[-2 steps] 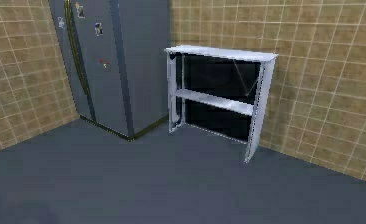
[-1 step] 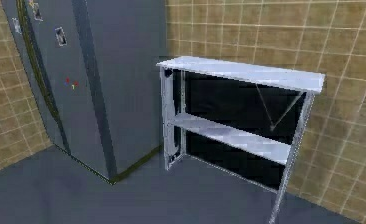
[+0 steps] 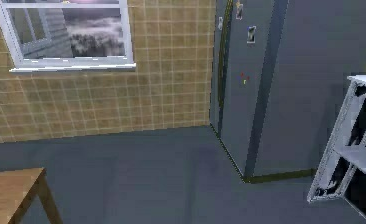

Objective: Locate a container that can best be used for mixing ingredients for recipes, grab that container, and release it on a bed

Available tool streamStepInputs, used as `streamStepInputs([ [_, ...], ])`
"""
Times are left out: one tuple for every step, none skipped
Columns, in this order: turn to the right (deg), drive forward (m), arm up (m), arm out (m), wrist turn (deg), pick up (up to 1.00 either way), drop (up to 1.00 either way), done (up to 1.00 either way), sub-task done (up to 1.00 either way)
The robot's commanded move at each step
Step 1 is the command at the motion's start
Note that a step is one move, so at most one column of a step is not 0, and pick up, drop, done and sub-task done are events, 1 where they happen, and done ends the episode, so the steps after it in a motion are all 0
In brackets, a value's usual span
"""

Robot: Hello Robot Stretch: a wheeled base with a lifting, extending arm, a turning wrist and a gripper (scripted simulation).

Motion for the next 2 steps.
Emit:
streamStepInputs([
  [-9.0, 0.00, 0.00, 0.00, 0.0, 0.00, 0.00, 0.00, 0.00],
  [0.0, 0.55, 0.00, 0.00, 0.0, 0.00, 0.00, 0.00, 0.00],
])
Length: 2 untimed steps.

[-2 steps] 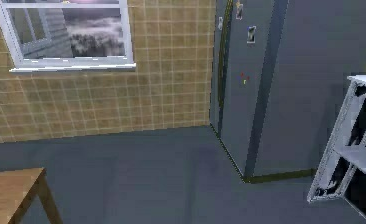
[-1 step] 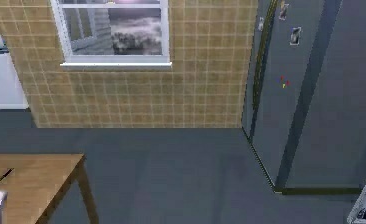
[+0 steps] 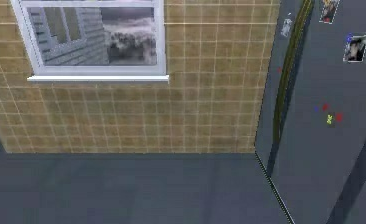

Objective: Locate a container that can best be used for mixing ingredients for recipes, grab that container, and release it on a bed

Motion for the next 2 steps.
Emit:
streamStepInputs([
  [45.0, 0.00, 0.00, 0.00, 0.0, 0.00, 0.00, 0.00, 0.00],
  [45.0, 0.00, 0.00, 0.00, 0.0, 0.00, 0.00, 0.00, 0.00],
])
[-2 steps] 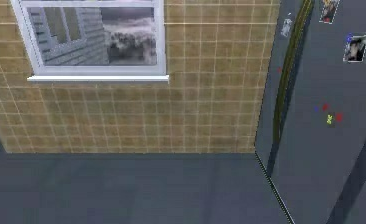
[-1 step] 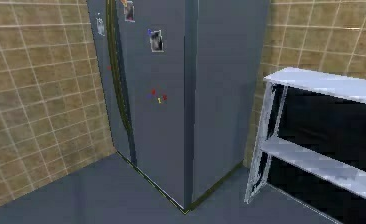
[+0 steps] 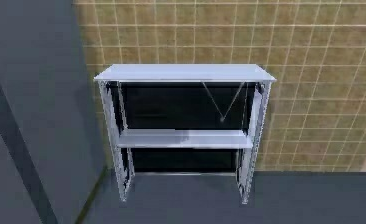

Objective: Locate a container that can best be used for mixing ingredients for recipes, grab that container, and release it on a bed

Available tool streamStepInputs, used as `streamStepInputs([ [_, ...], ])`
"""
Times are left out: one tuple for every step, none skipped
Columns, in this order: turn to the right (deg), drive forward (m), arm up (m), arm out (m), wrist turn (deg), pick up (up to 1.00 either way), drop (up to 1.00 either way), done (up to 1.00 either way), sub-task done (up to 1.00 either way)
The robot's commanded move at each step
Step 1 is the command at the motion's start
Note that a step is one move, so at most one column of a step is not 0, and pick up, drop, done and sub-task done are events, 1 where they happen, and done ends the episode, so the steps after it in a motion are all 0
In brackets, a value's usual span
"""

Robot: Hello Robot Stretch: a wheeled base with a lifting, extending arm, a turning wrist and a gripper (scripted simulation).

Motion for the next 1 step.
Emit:
streamStepInputs([
  [45.0, 0.00, 0.00, 0.00, 0.0, 0.00, 0.00, 0.00, 0.00],
])
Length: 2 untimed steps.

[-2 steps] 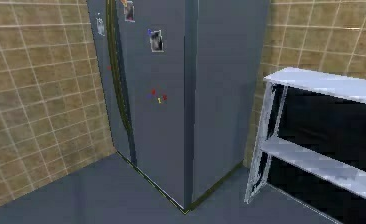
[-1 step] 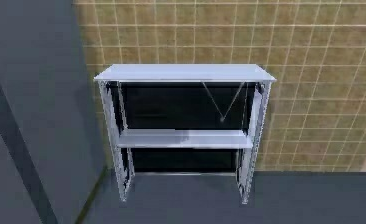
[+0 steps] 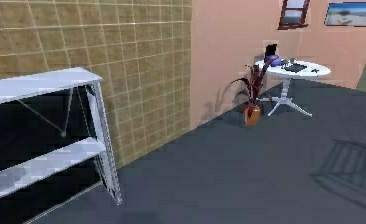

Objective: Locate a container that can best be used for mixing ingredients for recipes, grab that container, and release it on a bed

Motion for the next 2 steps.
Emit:
streamStepInputs([
  [33.0, 0.00, 0.00, 0.00, 0.0, 0.00, 0.00, 0.00, 0.00],
  [0.0, 0.00, 0.50, 0.00, 0.0, 0.00, 0.00, 0.00, 0.00],
])
